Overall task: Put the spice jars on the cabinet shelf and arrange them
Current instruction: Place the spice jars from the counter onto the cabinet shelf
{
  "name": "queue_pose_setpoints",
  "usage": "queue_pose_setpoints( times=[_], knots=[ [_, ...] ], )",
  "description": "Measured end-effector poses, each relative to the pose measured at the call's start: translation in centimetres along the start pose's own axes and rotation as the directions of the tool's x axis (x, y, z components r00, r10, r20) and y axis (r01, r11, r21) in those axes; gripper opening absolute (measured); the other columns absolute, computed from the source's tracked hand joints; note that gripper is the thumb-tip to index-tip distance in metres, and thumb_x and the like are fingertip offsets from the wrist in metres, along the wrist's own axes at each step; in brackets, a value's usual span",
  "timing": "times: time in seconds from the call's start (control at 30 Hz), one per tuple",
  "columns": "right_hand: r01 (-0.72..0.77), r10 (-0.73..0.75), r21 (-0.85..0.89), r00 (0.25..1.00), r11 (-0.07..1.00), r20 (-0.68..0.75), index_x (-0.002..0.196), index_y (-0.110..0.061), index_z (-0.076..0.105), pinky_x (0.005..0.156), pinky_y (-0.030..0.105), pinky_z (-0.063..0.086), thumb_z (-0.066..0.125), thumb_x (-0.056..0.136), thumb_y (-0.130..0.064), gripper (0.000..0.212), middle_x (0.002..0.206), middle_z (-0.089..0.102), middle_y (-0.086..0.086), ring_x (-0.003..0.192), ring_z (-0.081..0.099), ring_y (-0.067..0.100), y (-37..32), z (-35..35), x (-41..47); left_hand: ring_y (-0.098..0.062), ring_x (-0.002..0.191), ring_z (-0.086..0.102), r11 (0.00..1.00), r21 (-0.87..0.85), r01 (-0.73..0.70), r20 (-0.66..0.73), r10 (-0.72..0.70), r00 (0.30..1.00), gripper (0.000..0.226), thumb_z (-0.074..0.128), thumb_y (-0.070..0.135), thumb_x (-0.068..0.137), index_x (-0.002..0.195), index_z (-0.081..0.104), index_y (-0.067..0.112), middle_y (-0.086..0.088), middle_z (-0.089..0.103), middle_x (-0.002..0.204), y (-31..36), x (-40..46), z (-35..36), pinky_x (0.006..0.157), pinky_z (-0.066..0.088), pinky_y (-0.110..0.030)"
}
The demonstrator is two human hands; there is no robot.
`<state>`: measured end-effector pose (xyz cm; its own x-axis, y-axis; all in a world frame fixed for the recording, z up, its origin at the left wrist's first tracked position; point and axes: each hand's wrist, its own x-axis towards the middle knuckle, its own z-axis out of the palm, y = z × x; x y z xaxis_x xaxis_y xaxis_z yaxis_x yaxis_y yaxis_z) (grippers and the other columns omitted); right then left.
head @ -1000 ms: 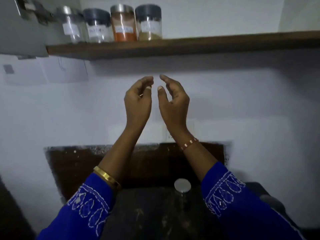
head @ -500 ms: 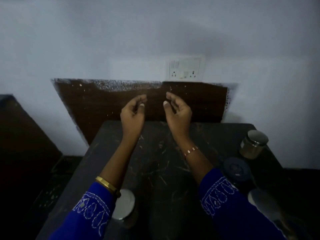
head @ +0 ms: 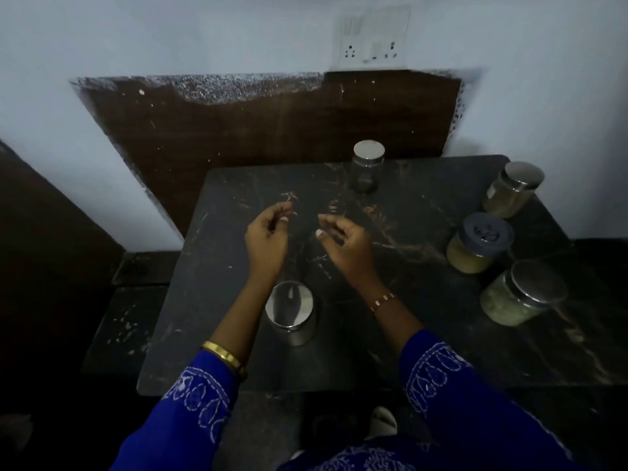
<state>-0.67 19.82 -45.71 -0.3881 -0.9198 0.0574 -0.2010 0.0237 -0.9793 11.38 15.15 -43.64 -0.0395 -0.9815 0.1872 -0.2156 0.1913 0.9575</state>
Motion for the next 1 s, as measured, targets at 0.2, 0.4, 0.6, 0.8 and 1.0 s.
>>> queue_pose_setpoints(
  times=[0.2,0.4,0.6,0.8,1.0],
  knots=[
    [-0.139,0.167,-0.114,0.94,0.984,0.298,0.129,-0.013,0.052,0.101,0.028,0.044,0.07,0.08,-0.014,0.053,0.132,0.055,0.006,0.119,0.052,0.013,1.6,1.7,-4.0,-0.012,0.095,0.06,0.985,-0.003,0.17,0.031,-0.169,0.985,0.028,0.046,-0.002,0.09,0.112,0.063,0.002,-0.004,0.065,0.104,-3.3,-2.6,-2.2,0.075,0.048,-0.004],
    [-0.034,0.247,-0.419,0.849,0.907,0.467,0.148,-0.027,0.018,0.103,0.027,0.037,0.083,0.063,-0.024,0.107,0.144,0.033,0.003,0.129,0.039,0.017,2.9,2.5,-6.9,-0.026,0.107,0.061,0.881,0.05,0.47,0.052,-0.472,0.88,0.027,0.05,0.006,0.09,0.112,0.064,0.003,-0.013,0.065,0.114,-6.7,-5.2,-3.4,0.095,0.05,-0.04],
    [-0.019,0.166,-0.402,0.928,0.916,0.334,0.142,-0.02,0.032,0.102,0.028,0.04,0.084,0.061,-0.019,0.096,0.139,0.045,0.006,0.126,0.046,0.02,3.5,3.4,-7.7,-0.025,0.086,0.06,0.77,-0.138,0.623,0.147,-0.606,0.782,0.022,0.05,0.016,0.092,0.087,0.068,0.005,-0.008,0.065,0.079,-7.1,-6.9,-4.0,0.069,0.05,-0.031],
    [-0.091,0.122,-0.21,0.983,0.973,0.137,0.138,-0.012,0.041,0.093,0.021,0.042,0.086,0.061,-0.021,0.089,0.135,0.05,0.003,0.122,0.049,0.016,-0.7,1.8,-5.7,-0.024,0.109,0.059,0.896,-0.221,0.386,0.204,-0.344,0.916,0.029,0.043,0.013,0.096,0.119,0.059,0.006,-0.014,0.062,0.12,-3.0,-6.4,-4.7,0.099,0.048,-0.039],
    [-0.098,0.094,-0.118,0.995,0.988,-0.039,0.132,-0.017,0.045,0.091,0.029,0.049,0.074,0.073,-0.036,0.069,0.125,0.052,-0.003,0.111,0.052,0.013,-6.4,0.0,-3.7,-0.011,0.118,0.053,0.952,-0.246,0.184,0.414,-0.069,0.908,0.06,0.056,0.026,0.089,0.143,0.03,0.023,0.002,0.045,0.137,-0.9,-6.2,-3.6,0.093,0.049,-0.026]
  ],
)
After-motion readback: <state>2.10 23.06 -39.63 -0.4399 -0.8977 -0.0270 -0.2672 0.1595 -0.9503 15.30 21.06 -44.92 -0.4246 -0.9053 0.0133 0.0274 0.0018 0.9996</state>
